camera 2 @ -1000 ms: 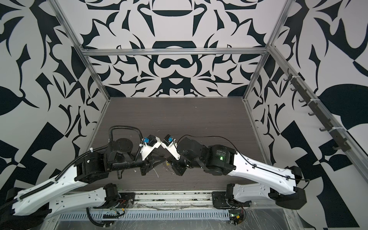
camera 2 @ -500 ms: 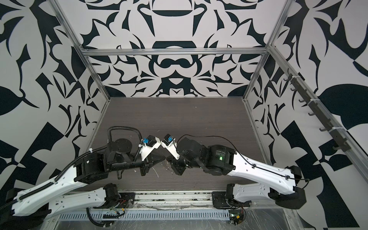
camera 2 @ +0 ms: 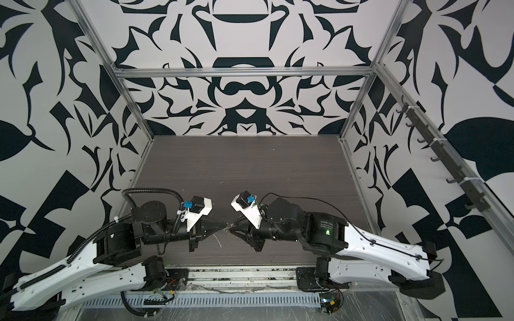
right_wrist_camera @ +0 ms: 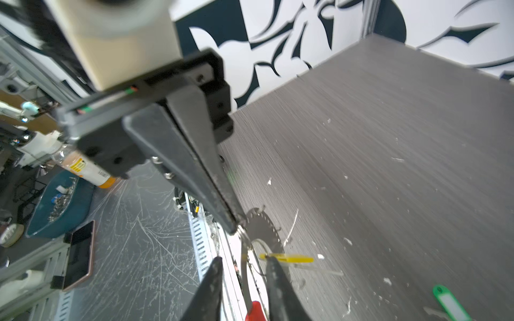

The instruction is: Remove the keys from the keyring

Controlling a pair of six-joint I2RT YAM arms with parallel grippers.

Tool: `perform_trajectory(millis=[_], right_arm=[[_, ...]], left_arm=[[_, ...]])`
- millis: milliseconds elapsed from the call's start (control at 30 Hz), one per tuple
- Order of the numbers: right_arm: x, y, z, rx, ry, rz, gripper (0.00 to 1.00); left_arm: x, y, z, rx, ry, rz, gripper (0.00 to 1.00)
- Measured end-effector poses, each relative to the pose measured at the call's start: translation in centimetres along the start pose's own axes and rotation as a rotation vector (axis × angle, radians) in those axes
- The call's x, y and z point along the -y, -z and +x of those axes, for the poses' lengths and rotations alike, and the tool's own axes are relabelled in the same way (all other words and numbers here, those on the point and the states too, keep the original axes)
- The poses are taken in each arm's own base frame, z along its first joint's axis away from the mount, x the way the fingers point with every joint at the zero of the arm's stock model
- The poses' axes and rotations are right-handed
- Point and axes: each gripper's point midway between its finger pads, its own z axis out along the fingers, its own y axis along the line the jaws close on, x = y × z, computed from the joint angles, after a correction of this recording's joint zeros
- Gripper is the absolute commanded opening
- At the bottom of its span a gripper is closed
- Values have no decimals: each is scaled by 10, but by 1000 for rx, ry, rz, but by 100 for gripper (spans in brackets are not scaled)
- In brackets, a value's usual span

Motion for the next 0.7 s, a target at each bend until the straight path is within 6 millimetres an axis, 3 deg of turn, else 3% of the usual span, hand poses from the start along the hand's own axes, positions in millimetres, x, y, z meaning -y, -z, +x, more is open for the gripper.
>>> perform_trajectory(millis=[300,433,700], right_arm=[[-2,33,-13,135,22,-12,42],[1,28,-9,133,23,-3,45],[-1,-4,15,48,32,-48,48]], left_arm=[[7,11,-7,38,-52,26,0],[15,13,-11,55,-68,67,0],[27,14,-14,70,-88,134,0]])
